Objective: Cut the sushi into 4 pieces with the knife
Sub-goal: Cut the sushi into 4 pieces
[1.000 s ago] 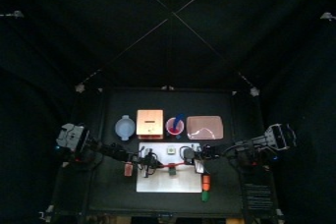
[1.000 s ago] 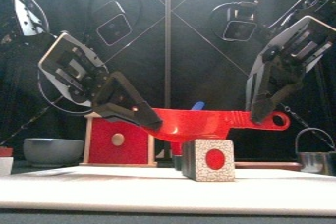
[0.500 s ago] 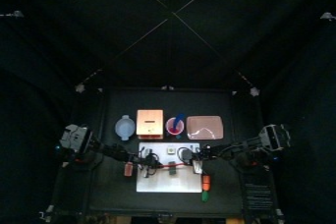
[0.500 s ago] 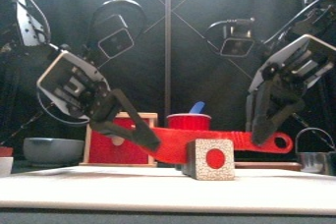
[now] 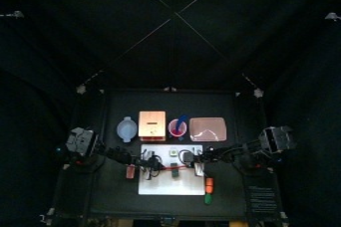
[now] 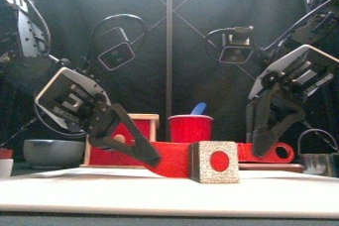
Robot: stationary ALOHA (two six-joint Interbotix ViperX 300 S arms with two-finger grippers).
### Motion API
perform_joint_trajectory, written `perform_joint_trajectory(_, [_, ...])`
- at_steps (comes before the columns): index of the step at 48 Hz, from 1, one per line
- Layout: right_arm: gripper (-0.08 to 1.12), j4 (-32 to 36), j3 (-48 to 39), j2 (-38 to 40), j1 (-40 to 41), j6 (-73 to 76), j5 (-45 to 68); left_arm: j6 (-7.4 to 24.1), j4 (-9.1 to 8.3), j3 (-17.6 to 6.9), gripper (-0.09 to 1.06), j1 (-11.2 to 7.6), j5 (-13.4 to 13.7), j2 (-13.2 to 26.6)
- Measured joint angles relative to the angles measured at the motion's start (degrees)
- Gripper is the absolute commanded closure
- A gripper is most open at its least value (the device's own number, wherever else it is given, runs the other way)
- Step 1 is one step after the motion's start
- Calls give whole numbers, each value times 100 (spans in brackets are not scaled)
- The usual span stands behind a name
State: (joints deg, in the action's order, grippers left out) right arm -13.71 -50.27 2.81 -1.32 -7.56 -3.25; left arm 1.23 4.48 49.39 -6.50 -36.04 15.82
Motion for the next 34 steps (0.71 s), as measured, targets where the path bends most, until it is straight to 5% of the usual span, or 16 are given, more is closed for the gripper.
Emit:
perform_joint_trajectory(7, [91, 114, 0, 62, 220, -9, -70, 26, -264, 9, 73, 290, 26, -123])
perform_joint_trajectory(15, [91, 97, 97, 272, 255, 0, -413, 26, -448, 35, 73, 316, 35, -334])
perform_joint_trajectory(26, [91, 35, 325, 853, -167, 35, -1107, 26, -721, 176, 73, 9, 211, -1125])
perform_joint_trajectory(34, [91, -185, 352, 853, -396, 26, -1099, 9, -747, 105, 73, -308, 536, -1187])
